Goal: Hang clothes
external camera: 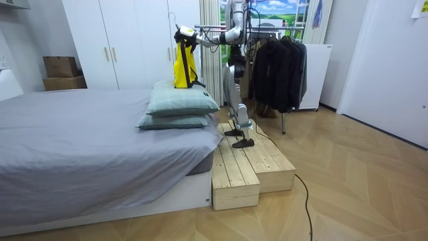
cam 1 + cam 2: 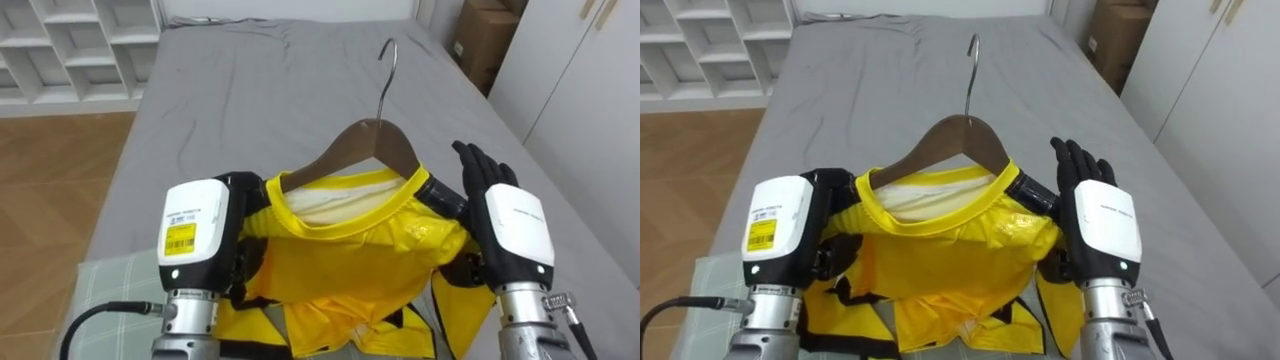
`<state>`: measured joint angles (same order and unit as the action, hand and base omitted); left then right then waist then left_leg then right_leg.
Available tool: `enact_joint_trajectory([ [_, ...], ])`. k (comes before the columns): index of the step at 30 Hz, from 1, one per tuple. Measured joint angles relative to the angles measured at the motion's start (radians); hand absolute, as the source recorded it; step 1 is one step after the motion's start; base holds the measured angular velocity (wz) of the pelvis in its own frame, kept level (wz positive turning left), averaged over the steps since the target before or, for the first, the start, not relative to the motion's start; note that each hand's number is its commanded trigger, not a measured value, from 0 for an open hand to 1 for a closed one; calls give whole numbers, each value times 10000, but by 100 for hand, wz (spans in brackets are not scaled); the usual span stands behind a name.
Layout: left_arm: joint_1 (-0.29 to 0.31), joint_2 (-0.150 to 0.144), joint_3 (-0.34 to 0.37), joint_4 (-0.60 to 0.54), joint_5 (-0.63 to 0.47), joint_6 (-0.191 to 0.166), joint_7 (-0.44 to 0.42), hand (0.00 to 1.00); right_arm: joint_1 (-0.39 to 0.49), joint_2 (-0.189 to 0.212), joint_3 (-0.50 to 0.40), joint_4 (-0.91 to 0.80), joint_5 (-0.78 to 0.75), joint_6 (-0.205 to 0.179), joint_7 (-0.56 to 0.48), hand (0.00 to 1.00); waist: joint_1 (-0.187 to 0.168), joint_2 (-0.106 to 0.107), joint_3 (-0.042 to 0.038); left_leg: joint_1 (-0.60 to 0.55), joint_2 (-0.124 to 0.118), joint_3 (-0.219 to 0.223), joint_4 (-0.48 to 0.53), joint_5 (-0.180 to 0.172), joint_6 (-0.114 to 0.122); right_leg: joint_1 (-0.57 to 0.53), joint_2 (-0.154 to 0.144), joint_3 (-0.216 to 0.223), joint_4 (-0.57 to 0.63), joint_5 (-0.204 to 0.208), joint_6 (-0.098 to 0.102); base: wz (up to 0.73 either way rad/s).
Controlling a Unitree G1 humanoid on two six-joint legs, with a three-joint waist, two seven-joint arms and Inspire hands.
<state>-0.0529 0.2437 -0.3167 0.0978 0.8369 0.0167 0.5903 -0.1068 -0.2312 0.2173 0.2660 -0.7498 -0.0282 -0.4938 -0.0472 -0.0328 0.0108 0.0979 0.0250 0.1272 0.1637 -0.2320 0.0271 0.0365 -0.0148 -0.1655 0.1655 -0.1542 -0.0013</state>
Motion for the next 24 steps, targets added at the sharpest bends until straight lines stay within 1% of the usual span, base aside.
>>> enact_joint_trajectory([
  [4,-39,-18,-9,0,0,59,-135,100,0,1,27,0,-2,75,0,0,-3,-30,28,-3,2,-11,-9,0,0,2,-11,-25,-1,0,0,0],
  [12,-39,-27,-53,-4,7,114,-131,100,0,-4,129,0,-15,105,-81,0,-9,-19,37,-2,-5,-16,-9,0,0,2,-16,-16,4,0,0,0],
  [14,-39,26,-161,-50,11,213,-125,100,0,-17,365,0,-19,164,-269,0,-44,-18,37,11,-8,-109,-9,0,0,17,-7,-2,16,0,0,2],
  [16,-39,43,-224,-73,11,259,-115,100,0,-18,404,0,-19,166,-331,0,-60,-13,35,15,-14,-244,-8,0,0,32,-4,3,22,0,0,5],
  [18,-38,45,-225,-129,12,276,-113,100,0,-18,423,0,-21,166,-425,0,-62,-13,34,20,-13,-273,-4,0,0,40,3,3,27,0,0,4],
  [21,-39,82,-226,-218,23,278,-104,100,0,-18,463,0,-27,165,-632,0,-60,-7,31,37,-11,-503,44,1,-1,49,0,3,106,0,-1,1],
  [22,-37,80,-231,-217,21,279,-104,100,0,-17,481,28,-27,165,-661,0,-56,8,39,57,-1,-517,143,1,-1,-3,-14,3,336,0,-1,4],
  [23,-33,94,-250,-215,24,281,-114,100,0,-5,547,135,-13,165,-751,0,-52,-10,78,-37,-6,-449,640,1,-1,-46,-173,27,749,3,-5,11],
  [24,-34,114,-275,-210,29,283,-129,100,3,14,563,207,-11,163,-800,0,-52,-109,141,-319,-49,-318,1291,-5,-11,24,-305,220,894,10,-15,28],
])
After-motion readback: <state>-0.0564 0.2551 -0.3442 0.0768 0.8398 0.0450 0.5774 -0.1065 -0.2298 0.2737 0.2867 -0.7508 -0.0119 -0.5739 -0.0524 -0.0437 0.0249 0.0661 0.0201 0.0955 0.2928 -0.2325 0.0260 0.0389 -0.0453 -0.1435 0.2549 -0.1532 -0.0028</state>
